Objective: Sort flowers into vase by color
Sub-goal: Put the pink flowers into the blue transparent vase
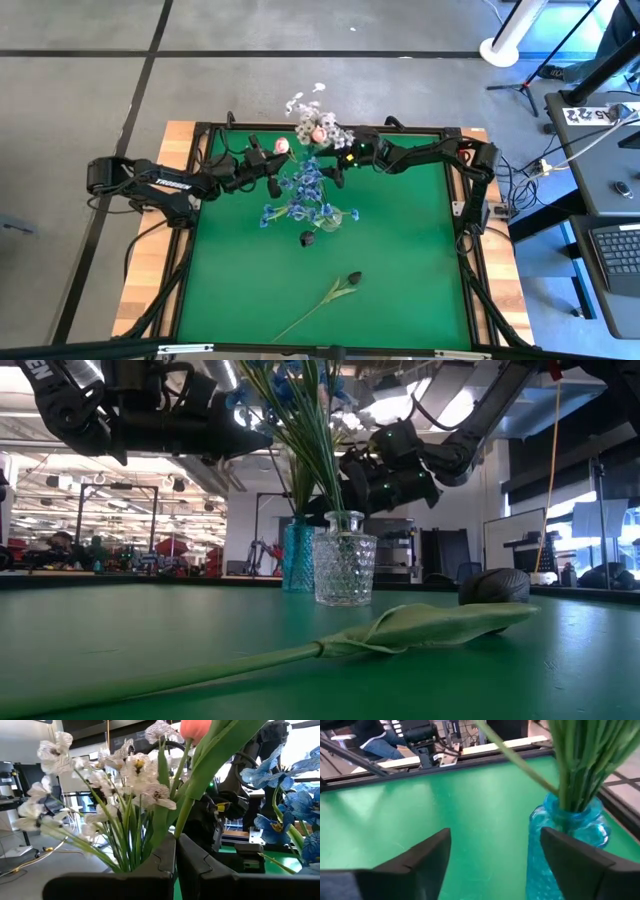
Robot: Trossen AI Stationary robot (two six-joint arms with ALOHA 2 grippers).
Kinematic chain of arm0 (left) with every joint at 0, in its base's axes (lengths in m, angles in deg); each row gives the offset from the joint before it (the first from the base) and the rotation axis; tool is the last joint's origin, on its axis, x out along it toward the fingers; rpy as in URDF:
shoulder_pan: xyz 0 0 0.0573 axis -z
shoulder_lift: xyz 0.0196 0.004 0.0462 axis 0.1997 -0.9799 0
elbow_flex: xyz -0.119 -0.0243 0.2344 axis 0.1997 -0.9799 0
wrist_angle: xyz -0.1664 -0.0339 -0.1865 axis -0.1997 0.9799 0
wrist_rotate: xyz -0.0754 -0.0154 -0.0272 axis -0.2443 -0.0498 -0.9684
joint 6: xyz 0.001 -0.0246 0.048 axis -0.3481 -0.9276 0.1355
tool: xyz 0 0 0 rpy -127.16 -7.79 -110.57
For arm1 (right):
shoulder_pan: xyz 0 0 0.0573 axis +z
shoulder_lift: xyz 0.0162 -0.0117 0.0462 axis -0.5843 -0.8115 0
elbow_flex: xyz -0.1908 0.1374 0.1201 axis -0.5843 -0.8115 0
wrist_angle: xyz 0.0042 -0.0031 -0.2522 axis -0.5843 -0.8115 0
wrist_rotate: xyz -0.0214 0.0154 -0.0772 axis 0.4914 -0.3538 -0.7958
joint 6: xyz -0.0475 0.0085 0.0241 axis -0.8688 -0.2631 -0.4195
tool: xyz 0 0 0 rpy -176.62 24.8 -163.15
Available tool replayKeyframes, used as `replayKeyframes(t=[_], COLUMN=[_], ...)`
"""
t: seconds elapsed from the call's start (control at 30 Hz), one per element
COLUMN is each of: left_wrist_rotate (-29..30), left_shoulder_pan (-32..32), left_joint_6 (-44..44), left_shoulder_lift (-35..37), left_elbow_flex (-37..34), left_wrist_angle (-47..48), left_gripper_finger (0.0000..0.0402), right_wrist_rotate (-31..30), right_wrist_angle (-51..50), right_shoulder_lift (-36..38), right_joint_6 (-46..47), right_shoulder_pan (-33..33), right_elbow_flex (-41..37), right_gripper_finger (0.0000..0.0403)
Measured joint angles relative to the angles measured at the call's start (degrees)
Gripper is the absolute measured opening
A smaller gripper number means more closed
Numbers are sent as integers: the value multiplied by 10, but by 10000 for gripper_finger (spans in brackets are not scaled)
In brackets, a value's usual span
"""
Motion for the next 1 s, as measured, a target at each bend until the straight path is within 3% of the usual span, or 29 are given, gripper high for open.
replayKeyframes(t=[0.23,0.67,1.0], left_wrist_rotate=[-14,-16,-16], left_shoulder_pan=[0,0,0], left_joint_6=[-4,-4,-4], left_shoulder_lift=[0,0,0], left_elbow_flex=[0,0,0], left_wrist_angle=[0,0,0], left_gripper_finger=[0,0,0], right_wrist_rotate=[-24,-18,-24], right_wrist_angle=[8,-67,-87], right_shoulder_lift=[0,0,-12], right_joint_6=[0,-11,-19], right_shoulder_pan=[0,0,0], right_elbow_flex=[1,77,80], right_gripper_finger=[347,349,349])
